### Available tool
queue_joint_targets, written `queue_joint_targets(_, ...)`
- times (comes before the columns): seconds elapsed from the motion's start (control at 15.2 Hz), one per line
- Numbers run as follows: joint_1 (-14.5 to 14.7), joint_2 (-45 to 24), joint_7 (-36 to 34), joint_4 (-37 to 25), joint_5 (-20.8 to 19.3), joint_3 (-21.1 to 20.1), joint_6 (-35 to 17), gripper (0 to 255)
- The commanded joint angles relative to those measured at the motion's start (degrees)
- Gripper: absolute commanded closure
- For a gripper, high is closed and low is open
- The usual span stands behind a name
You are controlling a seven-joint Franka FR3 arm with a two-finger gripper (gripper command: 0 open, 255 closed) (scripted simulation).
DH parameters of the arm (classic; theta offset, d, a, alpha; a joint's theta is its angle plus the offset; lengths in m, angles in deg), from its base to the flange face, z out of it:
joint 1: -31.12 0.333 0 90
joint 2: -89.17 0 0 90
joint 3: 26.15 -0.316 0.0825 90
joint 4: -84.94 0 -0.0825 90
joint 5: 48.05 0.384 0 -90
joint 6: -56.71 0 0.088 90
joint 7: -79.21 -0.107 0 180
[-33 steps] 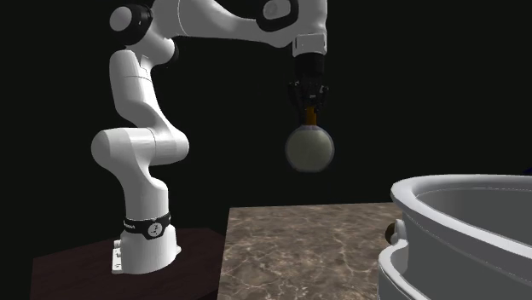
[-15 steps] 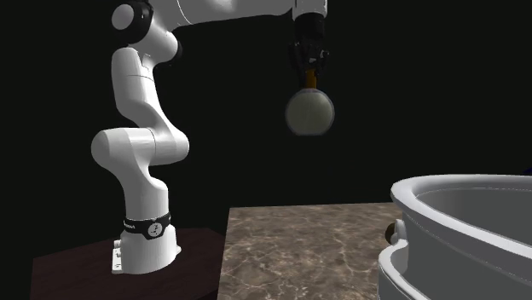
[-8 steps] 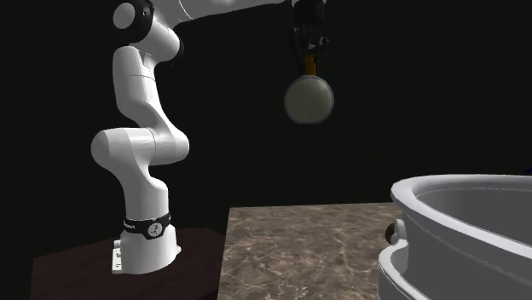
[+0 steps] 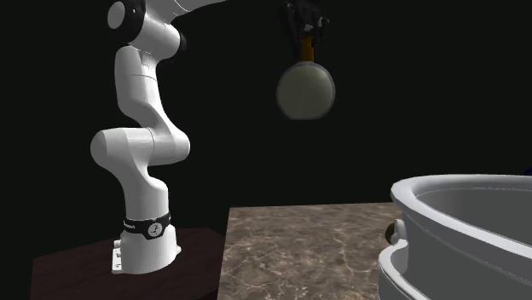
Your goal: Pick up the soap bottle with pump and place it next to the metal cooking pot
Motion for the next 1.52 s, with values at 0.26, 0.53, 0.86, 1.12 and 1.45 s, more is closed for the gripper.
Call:
queue_joint_targets(0.26,-2.9,-1.8,8.2,-1.2,-1.8,5.2,0.1,255)
queue_joint_targets(0.53,-4.9,-4.6,13.4,-3.9,-3.0,8.2,0.4,255)
queue_joint_targets(0.86,-7.5,-9.4,19.5,-9.1,-4.3,11.7,1.1,255)
queue_joint_targets(1.12,-9.7,-14.4,24.2,-14.9,-5.0,14.2,2.2,255)
queue_joint_targets(1.45,-12.1,-21.0,29.0,-23.4,-5.3,16.5,4.2,255)
